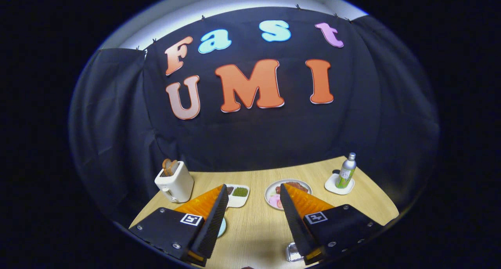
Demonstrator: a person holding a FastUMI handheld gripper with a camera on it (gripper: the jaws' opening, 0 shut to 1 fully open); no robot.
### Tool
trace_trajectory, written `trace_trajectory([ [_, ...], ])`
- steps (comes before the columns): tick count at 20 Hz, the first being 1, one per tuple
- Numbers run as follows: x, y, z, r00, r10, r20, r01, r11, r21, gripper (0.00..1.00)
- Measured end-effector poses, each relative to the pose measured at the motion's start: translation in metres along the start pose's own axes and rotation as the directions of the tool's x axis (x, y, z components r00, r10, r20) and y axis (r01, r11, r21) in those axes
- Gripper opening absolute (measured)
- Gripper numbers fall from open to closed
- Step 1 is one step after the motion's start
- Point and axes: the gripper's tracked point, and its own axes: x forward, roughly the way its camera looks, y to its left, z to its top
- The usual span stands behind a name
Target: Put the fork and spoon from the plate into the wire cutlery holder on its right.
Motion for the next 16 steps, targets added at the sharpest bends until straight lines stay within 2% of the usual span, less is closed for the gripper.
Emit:
trace_trajectory([
  [8,0.021,0.081,0.012,0.992,-0.037,0.124,0.035,0.999,0.015,0.84],
  [12,0.038,0.137,-0.010,0.998,0.002,0.067,0.000,1.000,-0.026,0.85],
  [16,0.052,0.189,-0.025,0.998,0.069,0.015,-0.068,0.997,-0.043,0.85],
])
